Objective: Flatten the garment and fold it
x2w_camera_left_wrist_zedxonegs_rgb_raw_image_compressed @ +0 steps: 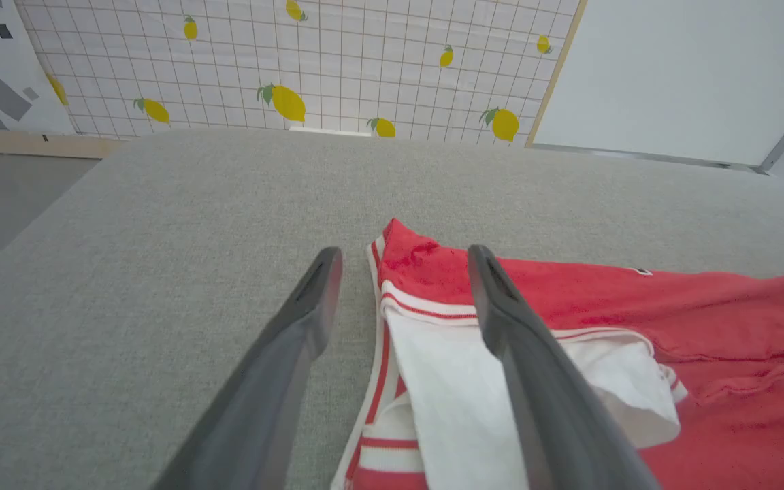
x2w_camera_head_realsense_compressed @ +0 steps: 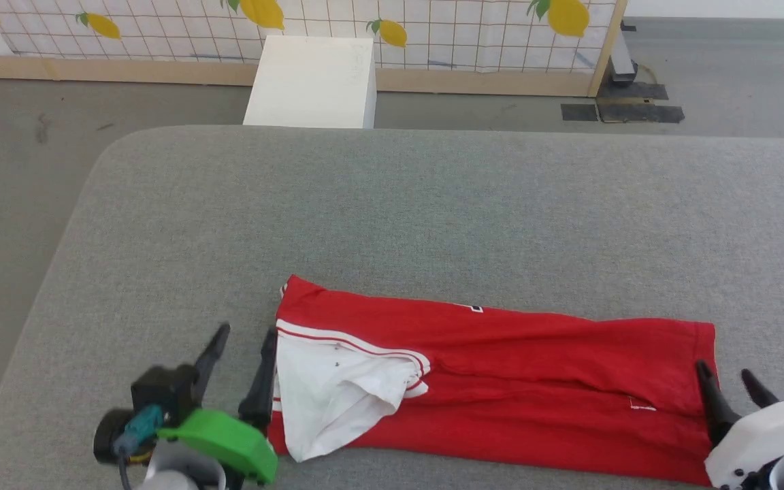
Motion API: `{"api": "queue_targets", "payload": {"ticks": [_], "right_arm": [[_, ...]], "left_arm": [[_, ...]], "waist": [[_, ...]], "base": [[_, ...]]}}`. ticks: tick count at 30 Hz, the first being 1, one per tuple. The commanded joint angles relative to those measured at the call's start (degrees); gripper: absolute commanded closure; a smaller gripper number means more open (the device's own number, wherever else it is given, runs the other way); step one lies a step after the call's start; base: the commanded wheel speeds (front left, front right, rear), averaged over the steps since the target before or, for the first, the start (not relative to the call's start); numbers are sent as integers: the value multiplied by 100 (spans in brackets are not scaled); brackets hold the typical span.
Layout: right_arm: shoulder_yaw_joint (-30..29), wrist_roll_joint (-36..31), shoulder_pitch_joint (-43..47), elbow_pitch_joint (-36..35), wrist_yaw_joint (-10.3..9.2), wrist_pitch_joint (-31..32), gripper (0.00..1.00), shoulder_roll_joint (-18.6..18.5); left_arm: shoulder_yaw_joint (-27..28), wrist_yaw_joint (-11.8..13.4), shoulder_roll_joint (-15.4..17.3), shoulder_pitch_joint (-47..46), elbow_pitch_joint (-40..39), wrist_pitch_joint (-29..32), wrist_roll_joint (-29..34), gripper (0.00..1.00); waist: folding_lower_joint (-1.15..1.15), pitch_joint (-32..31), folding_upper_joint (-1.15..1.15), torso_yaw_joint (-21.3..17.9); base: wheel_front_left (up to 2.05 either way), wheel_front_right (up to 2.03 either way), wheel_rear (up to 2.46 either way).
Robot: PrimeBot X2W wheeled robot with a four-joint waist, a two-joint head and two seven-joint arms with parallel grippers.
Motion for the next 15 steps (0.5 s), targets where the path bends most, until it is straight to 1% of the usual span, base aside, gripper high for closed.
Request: {"api": "queue_targets", "payload": {"ticks": [1, 5, 7, 11, 15], "right_arm": [[-89, 29, 6, -28, -8, -135, 0, 36], [-272, 20, -166, 197, -8, -312, 0, 93], [-353, 117, -312, 458, -8, -362, 0, 98], [-482, 199, -688, 1144, -8, -287, 0, 100], [-711, 120, -1136, 1978, -8, 17, 0, 100]], "left_arm": [[66, 38, -51, -184, 52, -44, 153, 0], [412, -9, -326, -489, 64, -53, 538, 0], [636, -54, -479, -581, 97, -53, 712, 0], [1035, -182, -742, -672, 253, -54, 998, 0], [1334, -322, -938, -688, 419, -55, 1249, 0]], "waist": [[0, -7, 0, 8], [0, -6, 0, -9], [0, -4, 0, -32], [0, -1, 0, -104], [0, -8, 0, -154]], "base": [[0, 0, 0], [0, 0, 0], [0, 0, 0], [0, 0, 0], [0, 0, 0]]}}
